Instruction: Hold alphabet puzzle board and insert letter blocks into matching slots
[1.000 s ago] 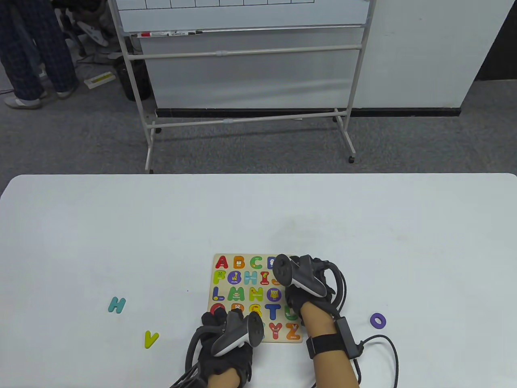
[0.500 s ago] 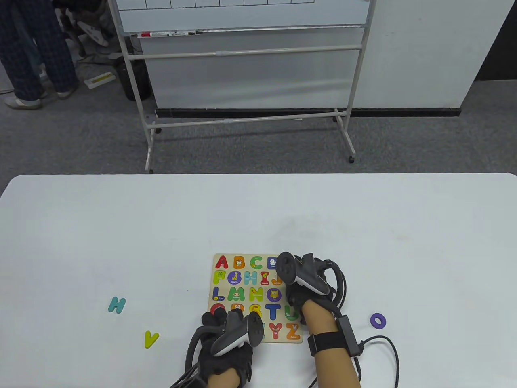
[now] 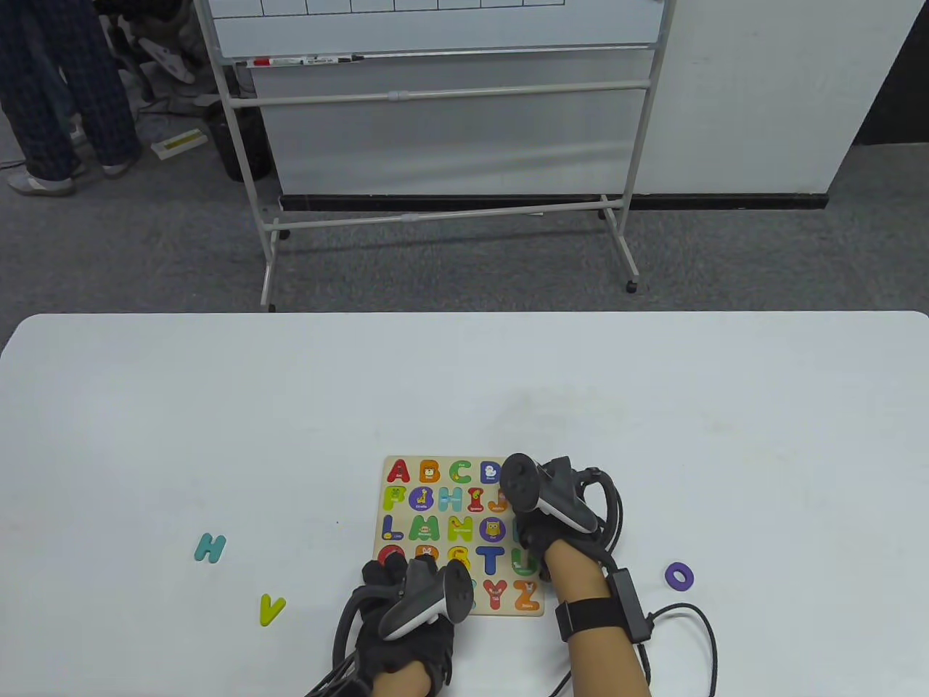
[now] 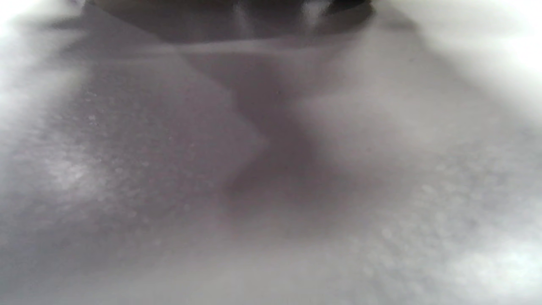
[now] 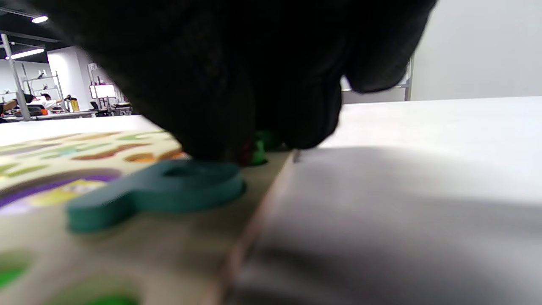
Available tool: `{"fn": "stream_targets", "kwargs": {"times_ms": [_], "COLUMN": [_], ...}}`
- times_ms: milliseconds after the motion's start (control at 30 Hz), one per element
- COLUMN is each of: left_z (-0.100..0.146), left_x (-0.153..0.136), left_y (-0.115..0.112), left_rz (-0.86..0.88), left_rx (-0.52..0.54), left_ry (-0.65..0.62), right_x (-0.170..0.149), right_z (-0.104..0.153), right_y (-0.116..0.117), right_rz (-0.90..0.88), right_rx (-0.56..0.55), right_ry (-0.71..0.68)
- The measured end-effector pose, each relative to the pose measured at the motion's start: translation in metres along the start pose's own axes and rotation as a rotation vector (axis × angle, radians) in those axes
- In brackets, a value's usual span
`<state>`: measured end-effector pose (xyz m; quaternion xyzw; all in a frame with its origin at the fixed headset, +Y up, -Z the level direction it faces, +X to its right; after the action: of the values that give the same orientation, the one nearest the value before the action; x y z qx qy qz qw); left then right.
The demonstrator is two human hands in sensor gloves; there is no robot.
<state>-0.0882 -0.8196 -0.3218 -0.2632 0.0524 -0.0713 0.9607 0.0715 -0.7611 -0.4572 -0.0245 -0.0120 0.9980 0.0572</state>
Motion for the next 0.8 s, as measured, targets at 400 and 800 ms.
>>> {"fn": "stream_targets", "kwargs": {"times_ms": [400, 800], "left_z": [0.0000, -0.0007], "left_x": [0.0001, -0.0007], "left_y": [-0.0003, -0.0001], "left_rz": [0.003, 0.006], "left_rx": [-0.001, -0.002], "left_ry": [-0.002, -0.004], "right_x": [0.0003, -0.0008], "right_z": [0.0014, 0.0038], "right_y": [-0.0020, -0.0037], "right_rz": [0.032, 0.026], "right_rx": [-0.023, -0.071], "right_ry": [-0.002, 0.027]}}
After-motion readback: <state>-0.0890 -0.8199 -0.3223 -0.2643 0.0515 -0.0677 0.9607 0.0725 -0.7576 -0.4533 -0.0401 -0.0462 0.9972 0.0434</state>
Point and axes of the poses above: the tracker on the back of each hand, its own x axis roughly to the thumb side, its own z axis roughly from the fingertips to the wrist, y = z × x, the point moved 4 cm from there along -z, roughly from the wrist to the fingertips, and after that the axes turned 14 degrees about y, right-handed, at the moved point
